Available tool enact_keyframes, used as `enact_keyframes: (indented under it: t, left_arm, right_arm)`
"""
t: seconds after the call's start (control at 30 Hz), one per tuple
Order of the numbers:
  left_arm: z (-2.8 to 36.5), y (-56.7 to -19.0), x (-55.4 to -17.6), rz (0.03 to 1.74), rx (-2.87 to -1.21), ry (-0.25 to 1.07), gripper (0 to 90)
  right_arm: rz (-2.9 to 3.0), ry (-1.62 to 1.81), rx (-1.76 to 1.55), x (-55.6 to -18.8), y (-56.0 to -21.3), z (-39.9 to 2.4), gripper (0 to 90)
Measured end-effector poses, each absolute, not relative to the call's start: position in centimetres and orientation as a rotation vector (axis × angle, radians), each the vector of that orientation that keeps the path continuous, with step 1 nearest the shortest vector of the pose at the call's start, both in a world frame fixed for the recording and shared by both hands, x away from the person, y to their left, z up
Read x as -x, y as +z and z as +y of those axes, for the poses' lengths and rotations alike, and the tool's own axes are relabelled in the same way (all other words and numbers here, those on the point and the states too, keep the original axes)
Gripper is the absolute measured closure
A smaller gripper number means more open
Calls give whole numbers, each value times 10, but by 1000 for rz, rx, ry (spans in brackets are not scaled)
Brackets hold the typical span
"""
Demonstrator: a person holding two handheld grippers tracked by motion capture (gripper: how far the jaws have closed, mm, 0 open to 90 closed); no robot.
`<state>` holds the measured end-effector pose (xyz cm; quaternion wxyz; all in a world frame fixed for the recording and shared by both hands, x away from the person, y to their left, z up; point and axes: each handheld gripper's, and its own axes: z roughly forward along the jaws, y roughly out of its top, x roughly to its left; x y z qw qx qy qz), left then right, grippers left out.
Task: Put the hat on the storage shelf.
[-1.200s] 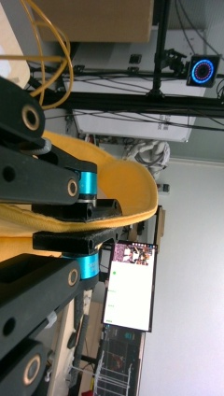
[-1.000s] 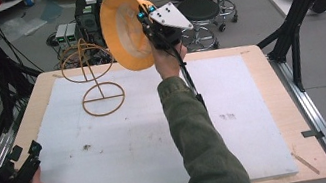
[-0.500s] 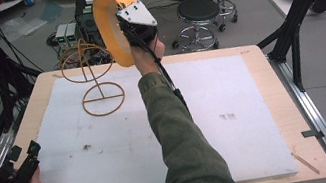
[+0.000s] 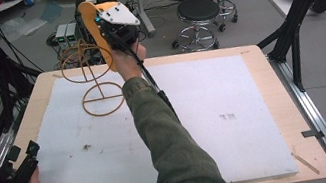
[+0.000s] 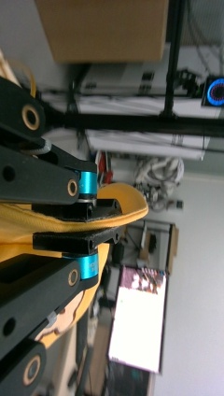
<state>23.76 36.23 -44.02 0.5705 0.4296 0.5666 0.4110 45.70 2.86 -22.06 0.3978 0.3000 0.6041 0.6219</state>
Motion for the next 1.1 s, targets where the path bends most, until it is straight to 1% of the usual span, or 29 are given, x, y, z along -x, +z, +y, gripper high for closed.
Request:
enact_keyframes:
  t: [0.03,0.1,0.37,0.8,0.9,1.1]
  left_arm:
    - [362,-440,-238,1330,-1008,965,345]
    - [362,-440,-238,1330,-1008,963,345]
    - [364,-440,-238,1332,-1001,963,345]
    - [365,-440,-238,1340,-990,953,346]
    - [366,-440,-237,1340,-991,959,346]
    - [367,-440,-238,1340,-990,960,346]
  right_arm:
    - [1530,1575,-760,-457,-221,29,859]
    - [1561,1576,-739,-455,-223,44,858]
    - [1622,1580,-671,-445,-231,77,858]
    - [1774,1567,-570,-437,-250,112,855]
    - [1827,1505,-524,-434,-261,127,849]
    - [1883,1480,-504,-433,-271,139,839]
